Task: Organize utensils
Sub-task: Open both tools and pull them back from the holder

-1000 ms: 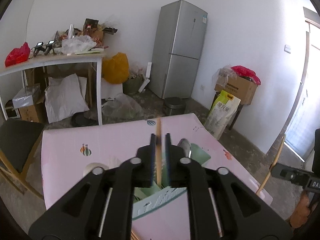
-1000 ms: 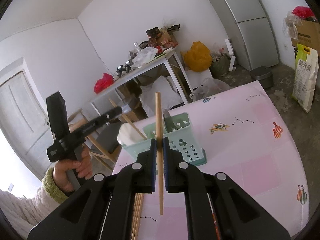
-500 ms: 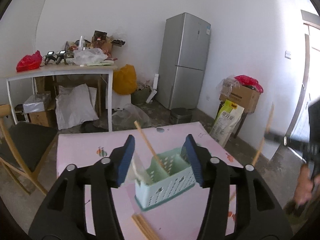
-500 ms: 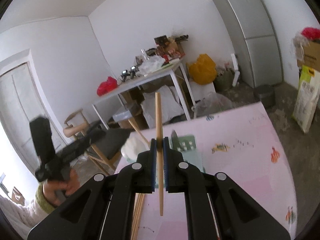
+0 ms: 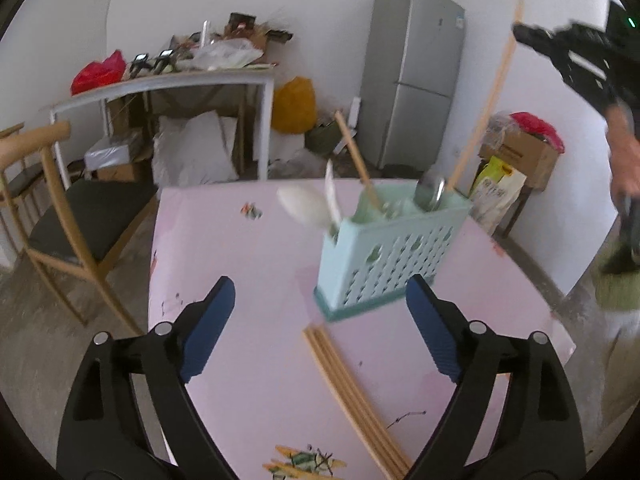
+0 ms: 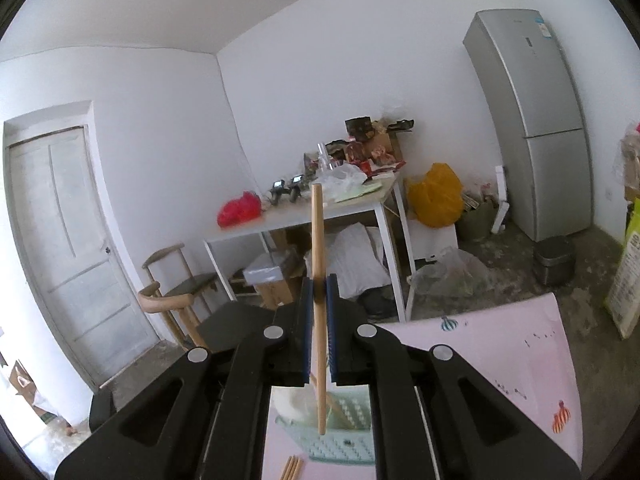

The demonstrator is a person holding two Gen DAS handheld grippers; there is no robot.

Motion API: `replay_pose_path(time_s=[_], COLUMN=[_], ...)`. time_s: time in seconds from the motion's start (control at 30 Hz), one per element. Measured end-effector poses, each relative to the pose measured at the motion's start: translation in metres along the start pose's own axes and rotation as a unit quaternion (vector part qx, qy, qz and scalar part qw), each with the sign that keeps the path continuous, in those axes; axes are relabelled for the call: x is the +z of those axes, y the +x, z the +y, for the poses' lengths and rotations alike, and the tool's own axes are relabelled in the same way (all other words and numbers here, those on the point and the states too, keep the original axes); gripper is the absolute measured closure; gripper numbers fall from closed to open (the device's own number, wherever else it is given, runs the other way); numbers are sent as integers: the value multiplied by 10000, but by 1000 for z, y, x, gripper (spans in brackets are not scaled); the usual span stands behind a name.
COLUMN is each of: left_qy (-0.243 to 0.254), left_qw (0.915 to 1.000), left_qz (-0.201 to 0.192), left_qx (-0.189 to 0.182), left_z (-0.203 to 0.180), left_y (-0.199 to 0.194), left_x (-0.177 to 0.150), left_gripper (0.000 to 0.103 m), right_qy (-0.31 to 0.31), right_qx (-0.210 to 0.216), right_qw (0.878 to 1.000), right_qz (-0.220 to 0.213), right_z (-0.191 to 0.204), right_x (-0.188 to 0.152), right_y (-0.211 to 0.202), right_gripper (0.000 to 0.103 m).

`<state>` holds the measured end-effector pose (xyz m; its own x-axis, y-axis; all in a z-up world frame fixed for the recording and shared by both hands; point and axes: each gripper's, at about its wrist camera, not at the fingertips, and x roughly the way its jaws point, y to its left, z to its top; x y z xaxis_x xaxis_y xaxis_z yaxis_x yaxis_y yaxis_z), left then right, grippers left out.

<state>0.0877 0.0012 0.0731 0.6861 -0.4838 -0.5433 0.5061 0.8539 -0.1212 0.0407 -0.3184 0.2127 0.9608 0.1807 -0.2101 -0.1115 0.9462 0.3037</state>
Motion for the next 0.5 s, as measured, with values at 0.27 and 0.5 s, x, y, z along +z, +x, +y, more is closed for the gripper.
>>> replay_pose_path(time_s=[0.27,0.5], left_qy=[-177,35], left_qw=[9993,9985], left_qz=[221,444], left_qx=[230,329], left_z=[3,-1], left_y=[9,19], left_x=[-25,-39], left_gripper=[16,16], right_qy=[-60,153], right_qx=[-232,-403], right_qw=[9985,9931], right_qz=[484,1090], right_z=[-3,-23], right_x=[-22,-58], right_y=[60,87], right_gripper=[96,96])
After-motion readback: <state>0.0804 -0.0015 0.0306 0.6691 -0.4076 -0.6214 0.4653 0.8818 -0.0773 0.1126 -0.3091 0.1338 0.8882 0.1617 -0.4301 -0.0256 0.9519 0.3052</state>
